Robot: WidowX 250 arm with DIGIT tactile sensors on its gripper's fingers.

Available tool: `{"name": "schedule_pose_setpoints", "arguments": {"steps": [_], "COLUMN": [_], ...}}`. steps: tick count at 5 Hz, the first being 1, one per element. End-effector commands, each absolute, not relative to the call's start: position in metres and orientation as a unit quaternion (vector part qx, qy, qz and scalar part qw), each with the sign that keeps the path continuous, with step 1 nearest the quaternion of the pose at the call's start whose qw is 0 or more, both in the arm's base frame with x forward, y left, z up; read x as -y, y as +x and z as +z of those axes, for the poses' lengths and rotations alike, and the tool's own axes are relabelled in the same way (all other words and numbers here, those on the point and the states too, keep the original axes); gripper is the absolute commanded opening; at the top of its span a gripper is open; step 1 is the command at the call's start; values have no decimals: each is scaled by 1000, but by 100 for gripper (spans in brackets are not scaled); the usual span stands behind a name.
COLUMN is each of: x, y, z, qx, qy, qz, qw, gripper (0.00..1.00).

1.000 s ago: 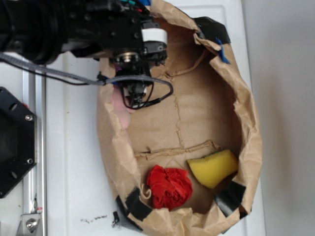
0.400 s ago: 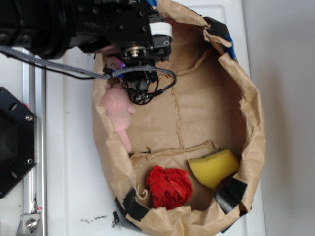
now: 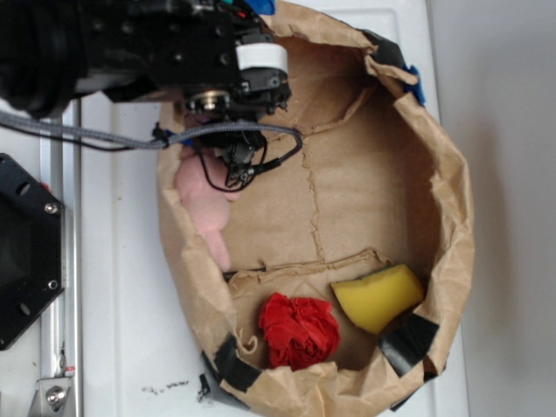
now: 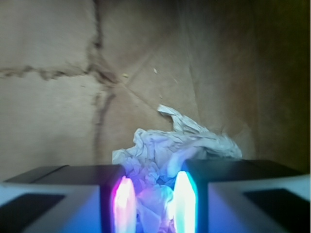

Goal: Grab the white paper.

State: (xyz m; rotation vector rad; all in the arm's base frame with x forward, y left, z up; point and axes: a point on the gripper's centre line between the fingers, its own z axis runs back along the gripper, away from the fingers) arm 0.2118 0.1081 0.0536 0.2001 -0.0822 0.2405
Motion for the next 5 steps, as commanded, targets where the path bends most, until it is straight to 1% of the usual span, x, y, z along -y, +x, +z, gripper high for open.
{"name": "schedule_pose_setpoints", "arguments": {"steps": [1,2,3,4,5], "x": [-56,-35,-28,-28,-30], "y": [260,275,282,279,274], "z": [145,173,189,195,193], "qx": [94,94,93,102,102], "qy": [5,-16,-31,-37,-22], "qz": [139,124,89,55,48], "qw": [986,988,991,993,993], "gripper": [0,0,0,0,0]}}
